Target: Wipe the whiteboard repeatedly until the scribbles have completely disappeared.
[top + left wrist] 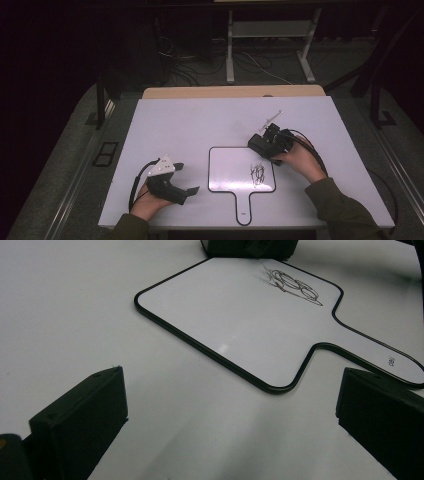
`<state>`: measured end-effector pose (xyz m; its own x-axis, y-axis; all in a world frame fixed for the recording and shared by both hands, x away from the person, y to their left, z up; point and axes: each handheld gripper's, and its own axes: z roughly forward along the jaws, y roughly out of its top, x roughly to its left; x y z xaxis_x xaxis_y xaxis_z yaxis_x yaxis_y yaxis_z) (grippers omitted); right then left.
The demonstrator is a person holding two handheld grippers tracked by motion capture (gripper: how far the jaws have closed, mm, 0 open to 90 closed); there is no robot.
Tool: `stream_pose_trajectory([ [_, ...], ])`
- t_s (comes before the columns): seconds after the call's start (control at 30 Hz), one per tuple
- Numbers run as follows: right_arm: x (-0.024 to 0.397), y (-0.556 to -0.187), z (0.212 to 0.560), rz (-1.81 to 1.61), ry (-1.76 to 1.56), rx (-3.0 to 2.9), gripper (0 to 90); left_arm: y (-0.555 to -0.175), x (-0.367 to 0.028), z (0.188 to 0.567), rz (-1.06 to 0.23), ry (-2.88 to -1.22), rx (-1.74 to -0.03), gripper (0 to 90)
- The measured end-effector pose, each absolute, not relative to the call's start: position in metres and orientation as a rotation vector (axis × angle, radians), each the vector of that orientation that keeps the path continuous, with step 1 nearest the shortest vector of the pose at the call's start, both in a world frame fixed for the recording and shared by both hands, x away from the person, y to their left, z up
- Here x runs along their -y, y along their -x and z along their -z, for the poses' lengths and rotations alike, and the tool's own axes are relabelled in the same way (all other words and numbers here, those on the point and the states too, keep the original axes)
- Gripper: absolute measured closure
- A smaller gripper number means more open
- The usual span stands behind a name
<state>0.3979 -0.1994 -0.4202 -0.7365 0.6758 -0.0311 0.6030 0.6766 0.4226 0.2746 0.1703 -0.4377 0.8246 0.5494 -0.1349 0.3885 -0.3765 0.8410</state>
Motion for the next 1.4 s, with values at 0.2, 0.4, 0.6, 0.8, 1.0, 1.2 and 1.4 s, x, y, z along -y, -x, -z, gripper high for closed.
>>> stream_pose_trajectory([
  [0.2,0.193,-0.391,0.42,-0.579,-1.011,-2.726,38.8,-0.274,-0.17,0.437,-0.205,-2.011,-0.694,0.0],
  [0.4,0.186,-0.382,0.421,-0.614,-0.963,-2.774,38.8,-0.274,-0.17,0.438,-0.206,-2.012,-0.69,0.0],
  [0.6,0.169,-0.371,0.42,-0.627,-0.864,-2.823,38.7,-0.274,-0.17,0.438,-0.206,-2.012,-0.689,0.0],
  [0.8,0.171,-0.374,0.42,-0.616,-0.878,-2.807,38.7,-0.274,-0.171,0.437,-0.209,-2.008,-0.691,0.0],
  [1.0,0.193,-0.385,0.42,-0.589,-1.006,-2.741,38.7,-0.274,-0.17,0.437,-0.203,-2.011,-0.688,0.0],
  [1.2,0.189,-0.38,0.42,-0.594,-0.966,-2.775,38.7,-0.274,-0.17,0.437,-0.203,-2.012,-0.691,0.0],
  [1.4,0.178,-0.367,0.419,-0.605,-0.888,-2.824,38.7,-0.274,-0.17,0.437,-0.204,-2.009,-0.691,0.0],
])
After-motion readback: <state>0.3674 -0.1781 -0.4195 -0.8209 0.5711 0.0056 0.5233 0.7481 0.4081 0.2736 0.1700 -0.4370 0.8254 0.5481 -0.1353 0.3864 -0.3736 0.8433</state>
